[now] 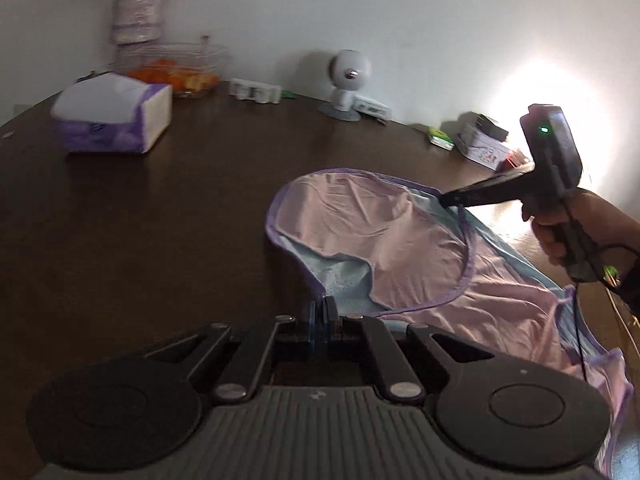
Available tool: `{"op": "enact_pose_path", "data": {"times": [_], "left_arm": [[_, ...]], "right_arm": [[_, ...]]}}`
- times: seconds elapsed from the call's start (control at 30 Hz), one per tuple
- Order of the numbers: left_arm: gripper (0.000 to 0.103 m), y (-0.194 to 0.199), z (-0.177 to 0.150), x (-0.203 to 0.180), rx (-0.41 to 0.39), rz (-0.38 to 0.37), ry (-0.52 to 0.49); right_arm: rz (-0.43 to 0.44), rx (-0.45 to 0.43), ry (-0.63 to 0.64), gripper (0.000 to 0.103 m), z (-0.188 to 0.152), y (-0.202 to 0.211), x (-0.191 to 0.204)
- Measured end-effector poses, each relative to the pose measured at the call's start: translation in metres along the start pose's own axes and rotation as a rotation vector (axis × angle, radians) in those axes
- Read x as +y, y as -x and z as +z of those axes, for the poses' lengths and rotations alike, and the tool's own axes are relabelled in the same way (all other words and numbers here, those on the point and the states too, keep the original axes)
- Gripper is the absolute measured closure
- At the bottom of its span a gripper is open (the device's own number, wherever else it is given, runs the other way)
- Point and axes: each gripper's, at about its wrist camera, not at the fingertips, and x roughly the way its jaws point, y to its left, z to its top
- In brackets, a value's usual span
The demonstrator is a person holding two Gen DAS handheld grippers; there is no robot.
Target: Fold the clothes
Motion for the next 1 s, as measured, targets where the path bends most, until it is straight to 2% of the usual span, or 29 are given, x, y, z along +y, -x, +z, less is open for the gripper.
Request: {"op": "enact_pose_path", "data": {"times": [0.17,0.27,0.3,0.37,0.4,0.47,0.53,0.63,0.73,0.8,0.9,0.93,0.97,1.0], "left_arm": [[0.099,0.060,-0.028,0.020,-0.016,0.065,0.036],[0.097,0.086,-0.045,0.036,0.000,0.129,0.055],[0.096,0.092,-0.052,0.044,0.014,0.144,0.074],[0.091,0.105,-0.067,0.058,0.030,0.150,0.104],[0.088,0.112,-0.073,0.062,0.020,0.125,0.117],[0.071,0.126,-0.083,0.067,-0.029,0.053,0.132],[0.062,0.132,-0.088,0.069,-0.060,-0.019,0.134],[0.062,0.112,-0.083,0.067,-0.037,-0.112,0.106],[0.060,0.086,-0.077,0.064,-0.012,-0.141,0.051],[0.058,0.072,-0.076,0.071,0.030,-0.180,0.049],[0.058,0.069,-0.079,0.074,0.043,-0.205,0.014],[0.060,0.070,-0.080,0.074,0.045,-0.209,-0.003],[0.070,0.069,-0.081,0.074,0.043,-0.207,-0.014],[0.075,0.069,-0.083,0.075,0.045,-0.201,-0.025]], "right_arm": [[0.181,-0.056,0.224,0.101,0.058,-0.021,0.129],[0.264,-0.095,0.312,0.101,0.072,-0.014,0.192],[0.277,-0.122,0.335,0.098,0.075,-0.006,0.206],[0.271,-0.182,0.340,0.084,0.074,0.020,0.218],[0.278,-0.191,0.341,0.081,0.070,0.036,0.212],[0.293,-0.206,0.340,0.070,0.061,0.070,0.200],[0.292,-0.181,0.300,0.063,0.040,0.104,0.180],[0.280,-0.121,0.210,0.062,-0.022,0.147,0.150],[0.199,-0.097,0.095,0.062,-0.101,0.181,0.130],[0.137,-0.085,-0.005,0.062,-0.152,0.196,0.122],[0.085,-0.085,-0.194,0.064,-0.201,0.202,0.113],[0.061,-0.088,-0.225,0.075,-0.210,0.201,0.111],[0.035,-0.092,-0.253,0.095,-0.218,0.201,0.110],[-0.019,-0.106,-0.241,0.099,-0.225,0.203,0.112]]}}
